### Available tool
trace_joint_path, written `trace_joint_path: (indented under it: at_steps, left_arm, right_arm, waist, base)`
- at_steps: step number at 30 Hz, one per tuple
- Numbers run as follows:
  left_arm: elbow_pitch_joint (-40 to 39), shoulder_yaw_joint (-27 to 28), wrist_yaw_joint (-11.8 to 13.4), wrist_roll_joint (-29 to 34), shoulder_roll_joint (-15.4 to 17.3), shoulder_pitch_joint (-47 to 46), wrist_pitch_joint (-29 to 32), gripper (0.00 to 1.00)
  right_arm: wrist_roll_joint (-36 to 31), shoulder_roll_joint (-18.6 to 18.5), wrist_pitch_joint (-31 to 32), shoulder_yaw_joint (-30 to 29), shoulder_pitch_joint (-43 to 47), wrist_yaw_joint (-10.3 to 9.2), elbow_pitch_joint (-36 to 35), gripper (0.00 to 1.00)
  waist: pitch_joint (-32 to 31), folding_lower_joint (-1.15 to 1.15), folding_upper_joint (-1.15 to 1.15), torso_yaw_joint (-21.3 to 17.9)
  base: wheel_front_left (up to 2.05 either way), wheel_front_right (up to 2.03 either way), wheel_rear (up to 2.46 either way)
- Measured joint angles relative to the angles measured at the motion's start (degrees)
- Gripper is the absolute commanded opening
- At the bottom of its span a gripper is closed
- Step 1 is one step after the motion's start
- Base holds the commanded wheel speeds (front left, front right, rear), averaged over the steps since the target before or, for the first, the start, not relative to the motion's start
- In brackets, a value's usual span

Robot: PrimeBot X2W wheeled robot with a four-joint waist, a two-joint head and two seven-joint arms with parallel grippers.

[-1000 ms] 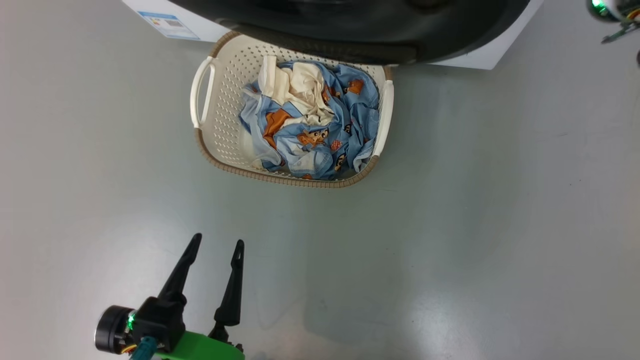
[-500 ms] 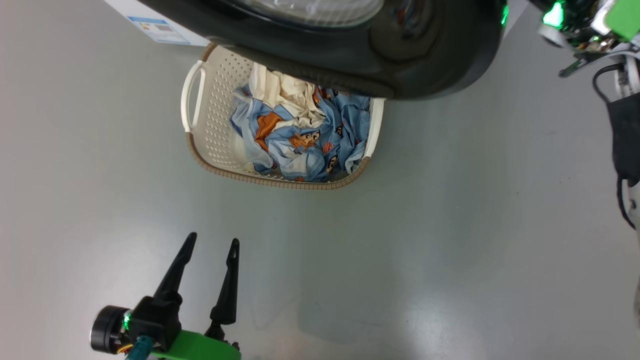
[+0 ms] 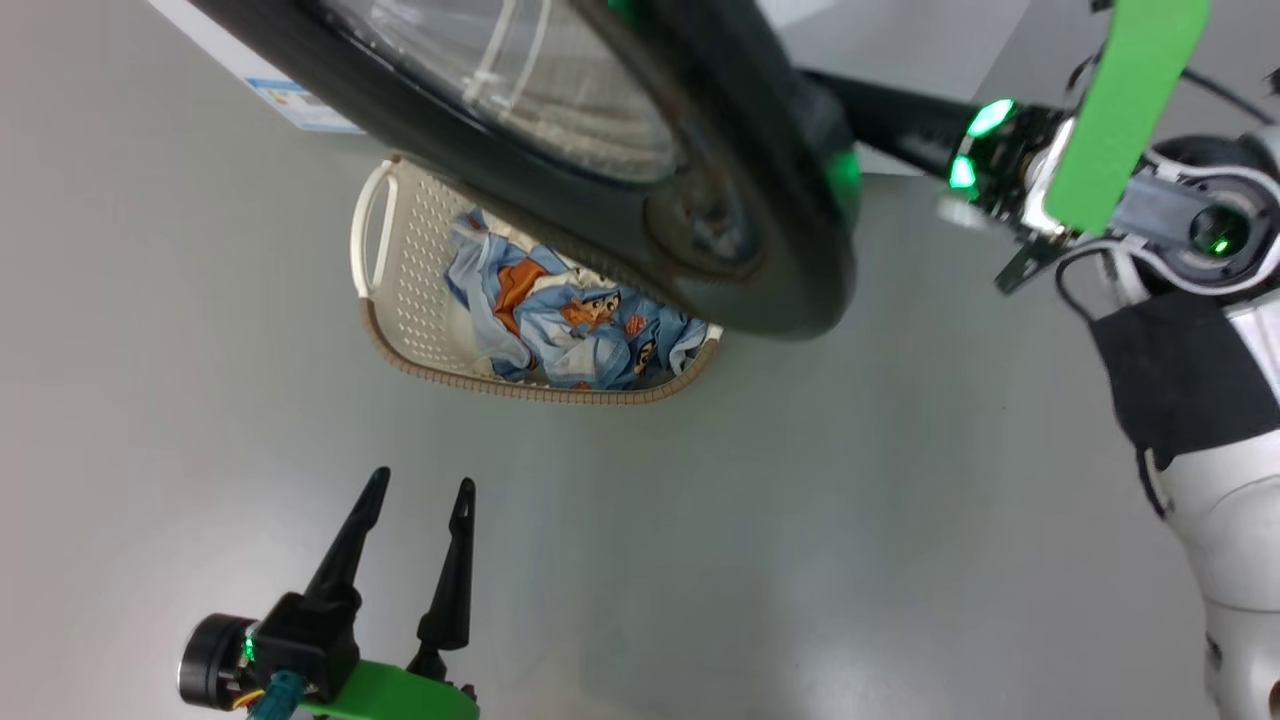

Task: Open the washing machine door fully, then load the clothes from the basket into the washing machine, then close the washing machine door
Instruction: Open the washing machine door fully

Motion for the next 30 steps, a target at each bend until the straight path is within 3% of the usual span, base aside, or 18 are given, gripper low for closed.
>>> trace_joint_path:
  at_steps: [20, 30]
  left_arm:
    - [1.8, -1.1, 0.6, -2.0, 0.0, 0.1, 0.0, 1.00]
    - [2.5, -1.9, 0.6, -2.6, 0.1, 0.5, 0.0, 1.00]
  right_arm:
    - [-1.0, 6.5, -0.3, 9.0, 9.6, 0.00, -0.7, 0.00]
    - [-1.0, 8.7, -2.6, 12.4, 12.4, 0.00, 0.3, 0.00]
  waist:
    - [-8.1, 0.00, 0.00, -0.9]
    - [-11.4, 0.00, 0.00, 0.6]
  base:
    - [0.00, 0.00, 0.00]
    - [0.00, 0.00, 0.00]
